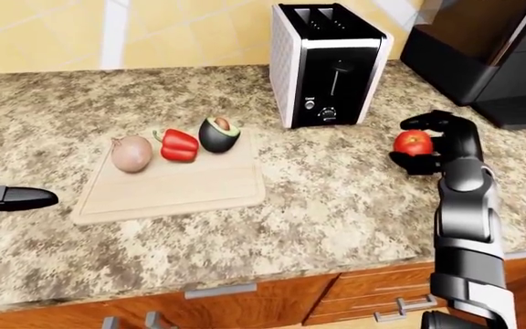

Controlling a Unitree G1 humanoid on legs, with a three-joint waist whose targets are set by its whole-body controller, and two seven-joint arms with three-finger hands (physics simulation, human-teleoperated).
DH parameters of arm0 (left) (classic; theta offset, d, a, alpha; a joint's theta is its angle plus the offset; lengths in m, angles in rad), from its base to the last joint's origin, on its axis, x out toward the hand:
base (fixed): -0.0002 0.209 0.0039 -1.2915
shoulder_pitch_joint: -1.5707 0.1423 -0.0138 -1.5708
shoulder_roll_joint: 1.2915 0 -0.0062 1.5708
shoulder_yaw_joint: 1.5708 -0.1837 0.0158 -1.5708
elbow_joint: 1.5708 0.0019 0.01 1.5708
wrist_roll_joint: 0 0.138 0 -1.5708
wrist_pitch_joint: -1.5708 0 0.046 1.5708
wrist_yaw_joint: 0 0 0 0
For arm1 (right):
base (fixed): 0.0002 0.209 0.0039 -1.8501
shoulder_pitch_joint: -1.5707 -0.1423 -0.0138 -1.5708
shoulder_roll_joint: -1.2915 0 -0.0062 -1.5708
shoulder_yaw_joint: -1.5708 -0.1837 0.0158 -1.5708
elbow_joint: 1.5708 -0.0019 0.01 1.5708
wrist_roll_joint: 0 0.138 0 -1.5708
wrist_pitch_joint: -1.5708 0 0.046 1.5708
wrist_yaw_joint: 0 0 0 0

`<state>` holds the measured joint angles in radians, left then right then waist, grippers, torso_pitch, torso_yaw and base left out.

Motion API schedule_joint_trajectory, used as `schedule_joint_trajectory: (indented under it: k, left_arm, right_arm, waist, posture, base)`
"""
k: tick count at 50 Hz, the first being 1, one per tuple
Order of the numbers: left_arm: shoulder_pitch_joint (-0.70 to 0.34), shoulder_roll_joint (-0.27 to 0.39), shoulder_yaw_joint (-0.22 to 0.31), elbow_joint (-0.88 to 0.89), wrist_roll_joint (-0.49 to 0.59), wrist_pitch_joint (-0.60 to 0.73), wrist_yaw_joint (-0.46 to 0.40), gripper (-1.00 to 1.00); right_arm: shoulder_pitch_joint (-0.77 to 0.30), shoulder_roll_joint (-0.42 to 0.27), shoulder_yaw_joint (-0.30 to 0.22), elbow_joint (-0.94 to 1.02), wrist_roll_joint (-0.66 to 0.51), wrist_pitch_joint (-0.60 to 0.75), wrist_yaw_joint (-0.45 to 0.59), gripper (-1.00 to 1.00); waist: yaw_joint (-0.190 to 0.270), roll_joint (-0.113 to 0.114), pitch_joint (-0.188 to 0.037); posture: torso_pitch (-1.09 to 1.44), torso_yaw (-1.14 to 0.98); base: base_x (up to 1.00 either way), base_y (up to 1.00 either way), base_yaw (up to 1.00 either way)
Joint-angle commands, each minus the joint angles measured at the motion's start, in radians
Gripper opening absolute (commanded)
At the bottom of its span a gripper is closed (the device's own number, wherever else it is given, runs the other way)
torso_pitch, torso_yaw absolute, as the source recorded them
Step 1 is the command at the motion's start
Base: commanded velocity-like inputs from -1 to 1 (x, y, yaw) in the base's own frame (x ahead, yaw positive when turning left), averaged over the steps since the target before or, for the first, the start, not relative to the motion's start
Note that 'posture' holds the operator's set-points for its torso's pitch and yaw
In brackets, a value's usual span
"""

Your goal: Place the avocado, onion, tomato and bell pepper on the cutting board.

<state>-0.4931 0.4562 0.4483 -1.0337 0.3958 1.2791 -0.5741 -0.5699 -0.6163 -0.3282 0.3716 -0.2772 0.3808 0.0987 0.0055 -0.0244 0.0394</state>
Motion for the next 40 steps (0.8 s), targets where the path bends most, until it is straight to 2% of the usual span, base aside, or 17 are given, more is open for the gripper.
schedule_joint_trajectory:
  k: [1, 10, 26, 32, 40]
  left_arm:
    - [-0.019, 0.012, 0.008, -0.013, 0.005, -0.026, 0.005, 1.0]
    - [-0.02, 0.01, 0.002, -0.013, 0.011, -0.026, 0.008, 1.0]
    - [-0.03, 0.031, -0.008, -0.013, -0.024, -0.005, 0.042, 1.0]
    - [-0.03, 0.032, -0.013, -0.013, -0.033, -0.004, 0.057, 1.0]
    - [-0.021, 0.027, -0.017, -0.013, -0.038, -0.01, 0.065, 1.0]
  right_arm:
    - [-0.027, -0.018, -0.009, -0.041, -0.006, -0.015, 0.001, -0.25]
    - [-0.028, -0.023, -0.013, -0.102, -0.02, 0.017, 0.027, -0.44]
    - [0.02, 0.017, -0.026, -0.534, -0.1, 0.254, 0.202, -0.54]
    - [0.013, 0.049, -0.01, -0.726, -0.126, 0.368, 0.3, -0.54]
    - [-0.035, 0.092, 0.061, -0.919, -0.184, 0.522, 0.415, -0.55]
  waist:
    - [0.001, -0.002, -0.021]
    - [0.002, -0.001, -0.022]
    - [0.002, 0.002, -0.015]
    - [0.0, 0.004, -0.013]
    - [-0.002, 0.01, -0.01]
  posture:
    - [0.0, 0.0]
    - [0.0, 0.0]
    - [0.0, 0.0]
    - [0.0, 0.0]
    - [0.0, 0.0]
  base:
    - [0.0, 0.0, 0.0]
    - [0.0, 0.0, 0.0]
    - [0.0, 0.0, 0.0]
    - [0.0, 0.0, 0.0]
    - [0.0, 0.0, 0.0]
